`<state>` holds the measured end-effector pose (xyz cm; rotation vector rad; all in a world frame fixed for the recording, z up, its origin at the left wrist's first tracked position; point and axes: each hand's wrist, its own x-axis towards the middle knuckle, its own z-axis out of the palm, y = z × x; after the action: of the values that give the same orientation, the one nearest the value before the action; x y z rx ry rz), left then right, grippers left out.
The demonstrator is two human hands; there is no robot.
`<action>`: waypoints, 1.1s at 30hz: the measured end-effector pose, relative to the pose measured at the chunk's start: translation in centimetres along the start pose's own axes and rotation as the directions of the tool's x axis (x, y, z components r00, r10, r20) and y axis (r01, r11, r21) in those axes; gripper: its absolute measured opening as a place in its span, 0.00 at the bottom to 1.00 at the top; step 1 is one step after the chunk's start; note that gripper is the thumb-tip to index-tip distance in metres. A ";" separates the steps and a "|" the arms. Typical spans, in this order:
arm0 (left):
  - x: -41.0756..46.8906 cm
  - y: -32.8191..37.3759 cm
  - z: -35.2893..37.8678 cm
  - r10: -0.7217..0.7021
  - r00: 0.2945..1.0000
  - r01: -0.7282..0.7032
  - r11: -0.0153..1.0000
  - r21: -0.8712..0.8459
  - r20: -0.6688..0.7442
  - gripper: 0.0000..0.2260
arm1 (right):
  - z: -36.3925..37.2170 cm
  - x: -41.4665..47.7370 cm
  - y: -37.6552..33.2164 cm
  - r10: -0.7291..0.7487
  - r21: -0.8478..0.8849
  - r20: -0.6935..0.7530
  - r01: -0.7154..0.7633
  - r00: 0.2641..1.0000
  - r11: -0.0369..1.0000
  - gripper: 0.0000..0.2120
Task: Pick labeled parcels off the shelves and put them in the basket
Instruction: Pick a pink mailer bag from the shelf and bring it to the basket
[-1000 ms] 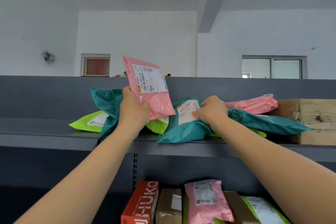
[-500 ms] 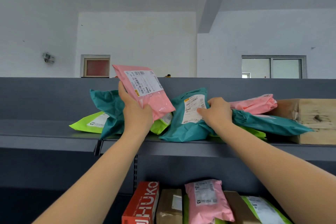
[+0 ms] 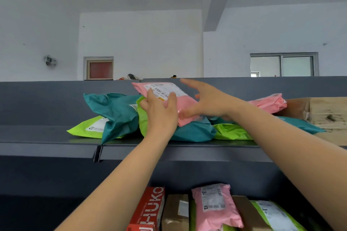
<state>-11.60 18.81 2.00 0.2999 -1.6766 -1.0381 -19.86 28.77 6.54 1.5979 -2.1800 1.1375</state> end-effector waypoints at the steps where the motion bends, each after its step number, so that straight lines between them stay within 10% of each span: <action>1: -0.2 0.2 0.3 0.010 1.000 -0.010 1.000 0.009 0.016 0.29 | 0.2 0.2 0.1 -0.021 -0.010 0.031 0.022 0.999 1.000 0.47; 9: 0.5 -0.9 0.1 0.024 0.981 -0.075 0.962 0.261 0.192 0.18 | 0.7 1.0 0.0 -0.019 -0.448 0.158 0.089 0.987 0.890 0.24; 16: 0.8 -1.3 -1.2 0.547 0.804 -0.557 0.551 0.621 0.235 0.19 | 0.0 1.0 1.8 0.060 -0.626 0.236 0.105 0.970 0.773 0.27; 20: 2.2 -1.8 0.7 0.313 0.819 -0.570 0.338 0.749 0.481 0.26 | -2.0 0.7 2.1 0.112 -0.682 0.224 0.074 0.968 0.728 0.29; 23: 2.5 -2.8 1.3 0.190 0.830 -0.556 0.359 0.750 0.524 0.15 | -4.6 -0.7 2.6 0.165 -0.451 0.284 -0.020 0.944 0.892 0.29; 27: 2.8 -3.3 1.7 0.306 0.813 -0.561 0.189 0.806 0.495 0.09 | -10.8 -4.1 3.6 0.154 -0.042 -0.032 -0.156 0.988 0.987 0.28; 30: 3.0 -2.8 1.7 0.299 0.813 -0.576 0.296 0.762 0.499 0.15 | -12.9 -6.2 6.0 0.366 -0.427 -0.023 -0.340 0.930 0.838 0.38; 33: 2.4 -1.7 2.2 0.310 0.820 -0.569 0.534 0.625 0.482 0.18 | -11.6 -6.4 8.3 0.382 -0.678 -0.081 -0.332 0.921 0.656 0.29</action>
<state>-14.93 17.32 2.25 0.2053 -2.2741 0.0780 -27.69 42.30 6.97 0.9059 -2.5921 0.2312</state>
